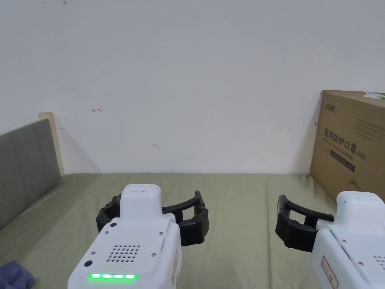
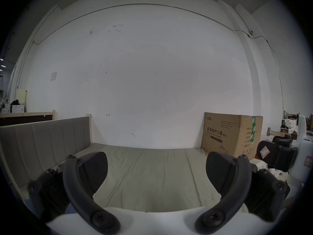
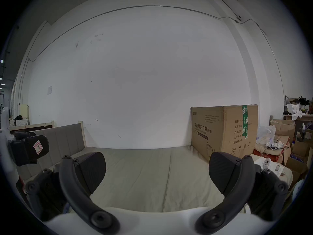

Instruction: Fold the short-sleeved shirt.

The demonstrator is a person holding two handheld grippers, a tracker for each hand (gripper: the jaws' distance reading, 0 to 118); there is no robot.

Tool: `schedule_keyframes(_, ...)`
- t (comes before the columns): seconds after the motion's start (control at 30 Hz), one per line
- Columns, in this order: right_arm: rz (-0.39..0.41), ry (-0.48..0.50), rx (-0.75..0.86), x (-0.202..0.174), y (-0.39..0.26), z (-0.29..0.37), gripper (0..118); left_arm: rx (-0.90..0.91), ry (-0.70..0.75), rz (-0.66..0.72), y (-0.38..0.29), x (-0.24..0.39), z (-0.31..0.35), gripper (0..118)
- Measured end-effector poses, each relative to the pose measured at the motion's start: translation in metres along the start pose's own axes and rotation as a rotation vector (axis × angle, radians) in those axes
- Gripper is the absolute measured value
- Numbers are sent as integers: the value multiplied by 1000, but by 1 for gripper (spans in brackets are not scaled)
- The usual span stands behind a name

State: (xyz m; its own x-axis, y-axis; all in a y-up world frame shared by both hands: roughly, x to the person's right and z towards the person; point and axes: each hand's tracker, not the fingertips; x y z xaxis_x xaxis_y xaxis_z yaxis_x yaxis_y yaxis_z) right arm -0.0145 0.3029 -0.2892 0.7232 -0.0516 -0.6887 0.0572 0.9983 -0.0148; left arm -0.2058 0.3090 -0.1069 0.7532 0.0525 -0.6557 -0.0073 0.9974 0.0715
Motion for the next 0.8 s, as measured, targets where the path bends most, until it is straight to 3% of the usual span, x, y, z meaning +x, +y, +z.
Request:
schedule_keyframes(0.63,-15,-11,-19,4,1,-4,118,-17,9,-12,2,-1,-4,116)
schedule_keyframes(0.7,-197,46,-3,17,-1,-4,118,21,115,-169,1,9,-4,116)
schedule_keyframes(0.73,-430,103,-23,34,-4,-7,118,71,234,-437,-4,24,-4,116)
schedule_keyframes(0.8,-1040,135,-86,71,-30,-15,118,202,391,-1048,-32,50,-9,116)
